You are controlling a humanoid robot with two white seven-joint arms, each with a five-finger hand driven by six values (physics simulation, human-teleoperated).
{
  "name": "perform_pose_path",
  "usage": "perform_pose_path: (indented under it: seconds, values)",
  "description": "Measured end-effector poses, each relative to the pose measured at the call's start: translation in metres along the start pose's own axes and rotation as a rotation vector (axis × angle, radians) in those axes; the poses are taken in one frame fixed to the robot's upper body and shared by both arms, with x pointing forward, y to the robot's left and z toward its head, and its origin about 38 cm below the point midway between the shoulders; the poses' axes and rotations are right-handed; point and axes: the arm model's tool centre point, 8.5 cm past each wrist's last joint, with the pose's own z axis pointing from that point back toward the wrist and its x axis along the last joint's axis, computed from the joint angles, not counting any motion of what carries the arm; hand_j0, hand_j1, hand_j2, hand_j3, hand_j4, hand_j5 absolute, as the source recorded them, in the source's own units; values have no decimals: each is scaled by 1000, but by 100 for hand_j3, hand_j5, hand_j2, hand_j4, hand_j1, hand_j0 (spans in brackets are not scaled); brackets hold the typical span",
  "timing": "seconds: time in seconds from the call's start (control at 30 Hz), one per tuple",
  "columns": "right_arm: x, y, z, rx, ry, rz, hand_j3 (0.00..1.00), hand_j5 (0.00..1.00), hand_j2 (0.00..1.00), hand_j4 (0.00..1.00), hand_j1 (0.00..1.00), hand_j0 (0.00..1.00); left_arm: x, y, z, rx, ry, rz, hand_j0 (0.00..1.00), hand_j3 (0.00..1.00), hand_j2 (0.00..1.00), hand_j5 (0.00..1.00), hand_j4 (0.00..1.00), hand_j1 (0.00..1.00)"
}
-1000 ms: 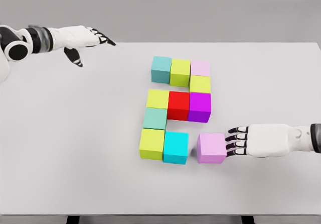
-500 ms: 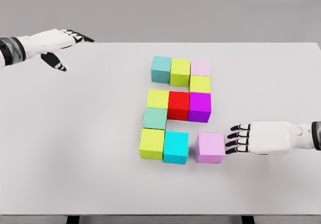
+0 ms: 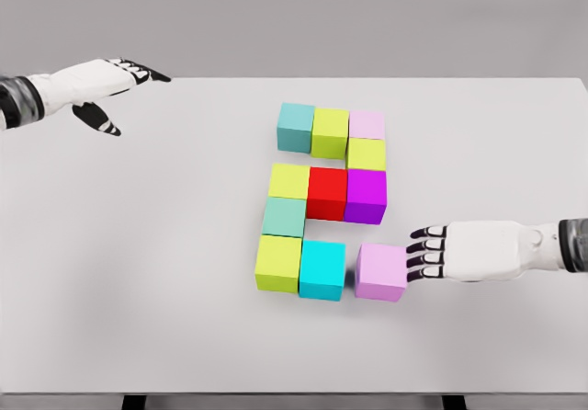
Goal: Assemble the squares on the desktop into the number 2
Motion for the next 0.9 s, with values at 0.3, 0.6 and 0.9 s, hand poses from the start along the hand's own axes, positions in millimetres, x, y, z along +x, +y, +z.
perform_pose_path:
  seconds: [0.3,0.6,0.9]
  values:
    - [0,-3,-3,-2,-8,5,100,100,100,100,100,100,-7,-4,7,-4,18,9,100,100,100,100,100,100]
    - [0,-5,-5,-6,-13,10,100,100,100,100,100,100,-11,-11,12,-11,29,20,100,100,100,100,100,100]
    - [-1,-9,-7,-13,-14,14,100,100,100,100,100,100,-15,-13,17,-15,41,22,100,100,100,100,100,100]
